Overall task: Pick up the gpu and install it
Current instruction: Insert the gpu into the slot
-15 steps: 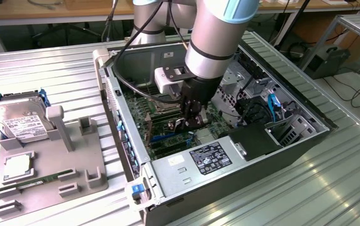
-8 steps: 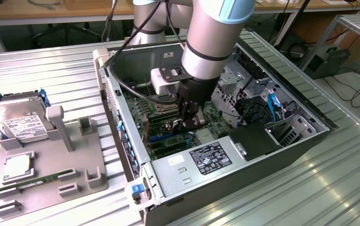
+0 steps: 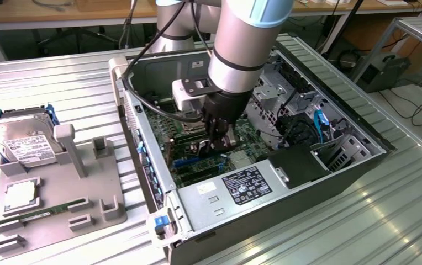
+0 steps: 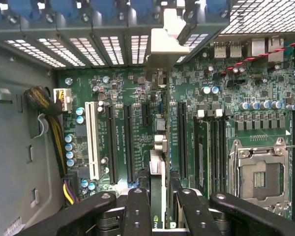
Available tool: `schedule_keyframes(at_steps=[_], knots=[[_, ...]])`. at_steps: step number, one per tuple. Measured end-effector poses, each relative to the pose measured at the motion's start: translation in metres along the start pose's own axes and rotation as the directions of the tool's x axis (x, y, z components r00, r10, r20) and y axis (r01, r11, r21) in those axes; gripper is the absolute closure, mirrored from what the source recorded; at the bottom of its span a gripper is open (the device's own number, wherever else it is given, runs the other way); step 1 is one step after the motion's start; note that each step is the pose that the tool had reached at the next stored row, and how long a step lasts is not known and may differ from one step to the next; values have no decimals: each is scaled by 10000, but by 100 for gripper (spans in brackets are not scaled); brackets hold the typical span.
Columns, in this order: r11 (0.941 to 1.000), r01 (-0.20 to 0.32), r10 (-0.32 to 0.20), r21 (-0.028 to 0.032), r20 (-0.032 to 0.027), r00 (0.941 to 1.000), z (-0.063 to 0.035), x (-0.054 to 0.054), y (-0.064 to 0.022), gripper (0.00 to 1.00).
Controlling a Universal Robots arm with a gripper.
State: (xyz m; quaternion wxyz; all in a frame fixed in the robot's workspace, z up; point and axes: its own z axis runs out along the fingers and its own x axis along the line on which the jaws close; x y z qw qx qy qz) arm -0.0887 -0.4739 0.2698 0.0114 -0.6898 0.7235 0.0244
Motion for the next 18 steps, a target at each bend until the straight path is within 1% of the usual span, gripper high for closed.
schedule_keyframes(at_steps=[5,8,9,10,11,16,18], knots=[[10000,24,-24,-1,-8,10000,5,-35,39,74],[10000,78,-78,-1,-74,9999,8,-62,56,74],[10000,94,-94,1,-148,9998,9,-70,68,74],[10000,97,-97,3,-181,9998,10,-72,74,74],[10000,97,-97,2,-199,9998,10,-76,79,74],[10000,97,-97,4,-201,9998,24,-90,143,74],[10000,98,-98,3,-201,9998,33,-89,152,74]])
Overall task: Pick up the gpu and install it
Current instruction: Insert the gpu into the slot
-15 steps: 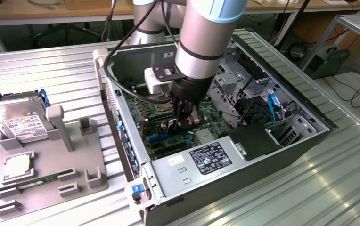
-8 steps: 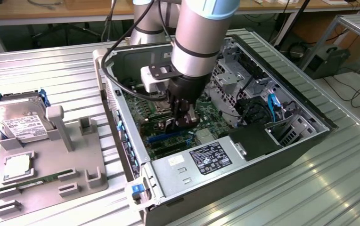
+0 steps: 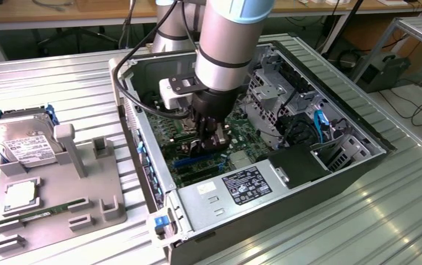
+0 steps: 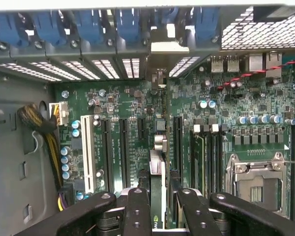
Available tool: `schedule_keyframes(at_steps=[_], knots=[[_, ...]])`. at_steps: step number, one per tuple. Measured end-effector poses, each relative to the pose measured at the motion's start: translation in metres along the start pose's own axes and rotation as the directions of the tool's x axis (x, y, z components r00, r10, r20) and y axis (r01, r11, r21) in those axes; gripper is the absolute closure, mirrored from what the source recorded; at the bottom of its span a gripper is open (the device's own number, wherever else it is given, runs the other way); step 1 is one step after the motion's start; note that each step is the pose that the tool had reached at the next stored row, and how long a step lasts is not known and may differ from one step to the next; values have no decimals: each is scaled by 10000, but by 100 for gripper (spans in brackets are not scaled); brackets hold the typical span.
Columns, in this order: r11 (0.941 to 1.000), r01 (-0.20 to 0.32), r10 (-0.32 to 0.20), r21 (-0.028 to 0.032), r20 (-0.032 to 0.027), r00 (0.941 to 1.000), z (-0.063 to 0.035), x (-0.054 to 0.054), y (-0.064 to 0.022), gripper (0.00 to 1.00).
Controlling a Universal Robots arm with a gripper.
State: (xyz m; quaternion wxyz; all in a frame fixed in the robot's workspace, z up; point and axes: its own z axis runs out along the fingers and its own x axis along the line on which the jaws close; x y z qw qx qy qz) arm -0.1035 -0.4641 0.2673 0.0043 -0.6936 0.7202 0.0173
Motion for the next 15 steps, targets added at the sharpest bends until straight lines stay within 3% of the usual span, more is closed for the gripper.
schedule_keyframes(at_steps=[15], knots=[[10000,0,0,-1,-3,10000,60,3,31,74]])
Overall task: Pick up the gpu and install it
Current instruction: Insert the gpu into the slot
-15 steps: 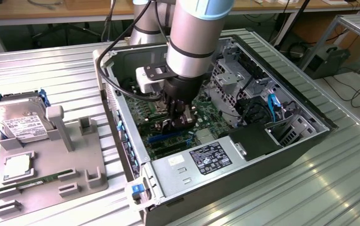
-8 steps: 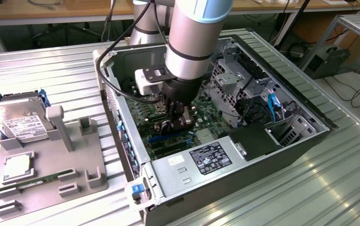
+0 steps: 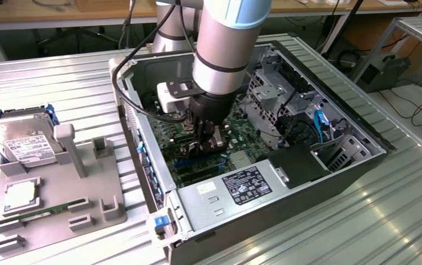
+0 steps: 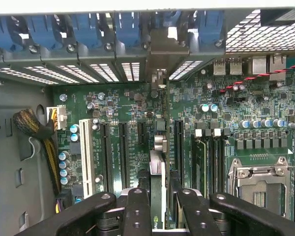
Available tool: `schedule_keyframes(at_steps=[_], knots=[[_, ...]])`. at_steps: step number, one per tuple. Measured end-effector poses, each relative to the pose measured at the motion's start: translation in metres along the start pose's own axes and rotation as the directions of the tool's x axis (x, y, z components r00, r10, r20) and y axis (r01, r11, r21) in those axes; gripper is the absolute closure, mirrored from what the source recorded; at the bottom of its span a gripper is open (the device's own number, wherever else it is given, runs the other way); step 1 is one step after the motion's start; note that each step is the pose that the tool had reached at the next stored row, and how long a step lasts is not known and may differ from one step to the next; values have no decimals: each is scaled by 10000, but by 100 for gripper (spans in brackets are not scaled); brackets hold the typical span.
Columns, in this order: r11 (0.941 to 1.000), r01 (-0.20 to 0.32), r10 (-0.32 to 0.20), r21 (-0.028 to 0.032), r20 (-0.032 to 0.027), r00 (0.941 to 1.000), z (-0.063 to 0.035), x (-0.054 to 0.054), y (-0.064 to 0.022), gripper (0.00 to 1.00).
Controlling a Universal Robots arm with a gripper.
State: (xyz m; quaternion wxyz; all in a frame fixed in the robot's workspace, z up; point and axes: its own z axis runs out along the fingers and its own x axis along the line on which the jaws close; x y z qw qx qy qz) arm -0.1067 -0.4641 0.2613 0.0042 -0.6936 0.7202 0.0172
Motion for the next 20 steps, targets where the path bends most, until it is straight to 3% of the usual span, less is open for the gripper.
schedule_keyframes(at_steps=[20], knots=[[9999,147,-147,14,3,9999,-2,-1,1,74]])
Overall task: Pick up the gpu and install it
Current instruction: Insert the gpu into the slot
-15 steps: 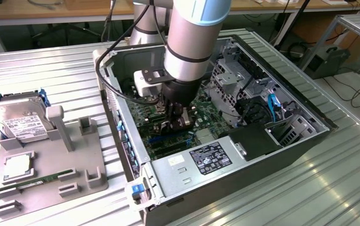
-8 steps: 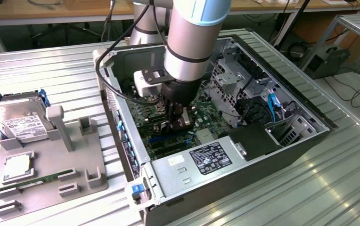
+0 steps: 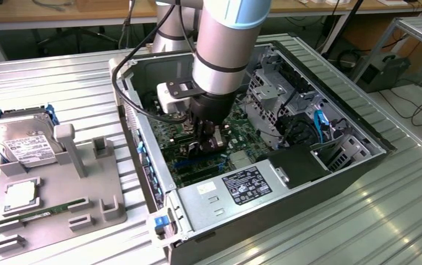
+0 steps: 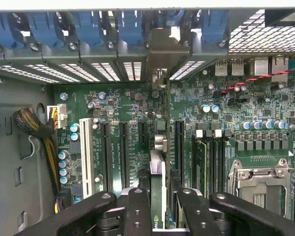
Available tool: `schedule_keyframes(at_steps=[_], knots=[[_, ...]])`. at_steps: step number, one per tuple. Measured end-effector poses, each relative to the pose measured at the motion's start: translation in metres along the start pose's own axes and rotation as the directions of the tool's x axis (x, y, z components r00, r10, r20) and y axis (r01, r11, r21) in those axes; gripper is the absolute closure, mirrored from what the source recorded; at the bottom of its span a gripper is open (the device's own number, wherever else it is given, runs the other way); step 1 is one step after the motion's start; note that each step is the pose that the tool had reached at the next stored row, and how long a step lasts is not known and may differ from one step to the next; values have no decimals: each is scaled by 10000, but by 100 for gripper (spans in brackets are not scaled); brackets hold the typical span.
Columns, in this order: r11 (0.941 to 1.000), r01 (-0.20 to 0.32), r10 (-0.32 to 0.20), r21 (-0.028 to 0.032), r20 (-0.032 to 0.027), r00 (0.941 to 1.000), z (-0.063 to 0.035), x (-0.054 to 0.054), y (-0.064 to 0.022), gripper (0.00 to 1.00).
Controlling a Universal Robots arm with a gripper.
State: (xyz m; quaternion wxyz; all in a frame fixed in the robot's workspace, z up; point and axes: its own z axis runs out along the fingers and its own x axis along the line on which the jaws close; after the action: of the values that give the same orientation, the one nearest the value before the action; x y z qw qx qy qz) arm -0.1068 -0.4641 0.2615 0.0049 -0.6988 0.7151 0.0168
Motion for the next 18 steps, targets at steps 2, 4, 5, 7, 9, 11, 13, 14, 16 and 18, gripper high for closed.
schedule_keyframes(at_steps=[2,4,5,7,9,11,13,14,16,18], knots=[[10000,12,-12,-2,-4,10000,-2,0,2,74],[10000,56,-56,-3,-5,10000,-2,0,2,74],[9999,108,-108,-5,-7,9999,-3,0,2,74],[9998,188,-188,-8,-8,9998,-3,1,2,74],[9996,271,-271,-10,-8,9996,-2,0,2,74],[9995,330,-330,-12,-9,9995,-2,0,1,74],[9992,392,-392,-14,-10,9992,-2,-2,1,74],[9991,415,-415,-15,-11,9991,-2,-4,1,74],[9991,427,-427,-16,-12,9991,-2,-4,2,74],[9990,444,-444,-16,-12,9990,6,-5,1,74]])
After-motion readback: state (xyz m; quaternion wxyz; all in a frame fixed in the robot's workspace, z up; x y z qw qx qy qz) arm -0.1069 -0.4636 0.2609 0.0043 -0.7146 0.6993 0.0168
